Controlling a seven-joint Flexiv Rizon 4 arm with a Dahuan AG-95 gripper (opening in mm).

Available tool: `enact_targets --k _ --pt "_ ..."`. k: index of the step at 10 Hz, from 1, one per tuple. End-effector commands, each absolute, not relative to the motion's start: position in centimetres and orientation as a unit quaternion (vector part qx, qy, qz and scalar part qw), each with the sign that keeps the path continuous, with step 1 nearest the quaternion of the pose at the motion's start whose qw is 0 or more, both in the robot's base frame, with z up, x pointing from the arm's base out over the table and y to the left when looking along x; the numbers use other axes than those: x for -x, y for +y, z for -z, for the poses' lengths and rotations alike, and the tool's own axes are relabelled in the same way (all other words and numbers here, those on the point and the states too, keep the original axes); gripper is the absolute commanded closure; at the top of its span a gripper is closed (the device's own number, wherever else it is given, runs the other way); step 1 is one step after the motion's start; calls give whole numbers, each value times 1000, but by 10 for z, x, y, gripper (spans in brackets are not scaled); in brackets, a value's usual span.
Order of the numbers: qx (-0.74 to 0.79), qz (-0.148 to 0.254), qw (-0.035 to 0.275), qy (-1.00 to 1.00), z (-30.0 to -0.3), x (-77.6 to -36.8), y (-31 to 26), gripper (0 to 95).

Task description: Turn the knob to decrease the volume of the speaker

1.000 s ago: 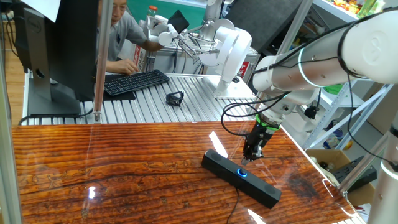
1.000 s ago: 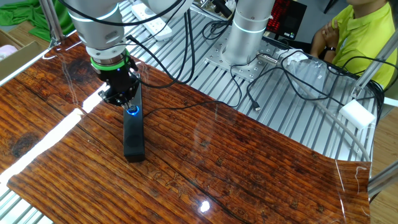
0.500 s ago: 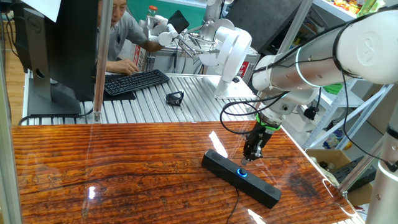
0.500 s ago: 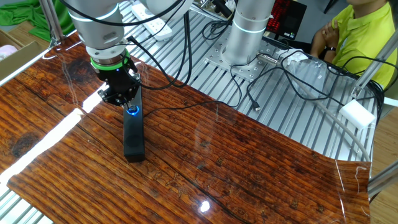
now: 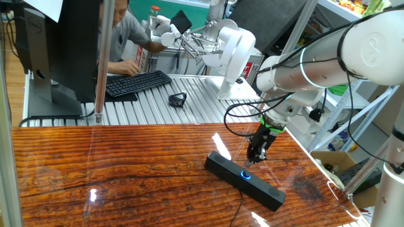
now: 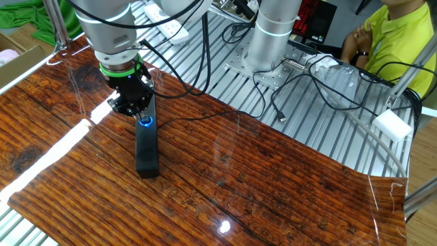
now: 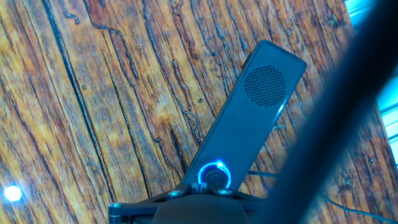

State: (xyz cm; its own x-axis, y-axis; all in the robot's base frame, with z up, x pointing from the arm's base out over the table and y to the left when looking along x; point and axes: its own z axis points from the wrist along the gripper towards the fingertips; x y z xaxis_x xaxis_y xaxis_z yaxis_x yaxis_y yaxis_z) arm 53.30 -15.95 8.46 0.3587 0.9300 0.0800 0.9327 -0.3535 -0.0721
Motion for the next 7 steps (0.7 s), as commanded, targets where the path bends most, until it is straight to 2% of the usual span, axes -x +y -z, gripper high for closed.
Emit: enact_targets --k 1,7 --pt "823 13 51 -565 -84 -533 -160 950" --pt "815 14 52 -576 -82 -531 -158 950"
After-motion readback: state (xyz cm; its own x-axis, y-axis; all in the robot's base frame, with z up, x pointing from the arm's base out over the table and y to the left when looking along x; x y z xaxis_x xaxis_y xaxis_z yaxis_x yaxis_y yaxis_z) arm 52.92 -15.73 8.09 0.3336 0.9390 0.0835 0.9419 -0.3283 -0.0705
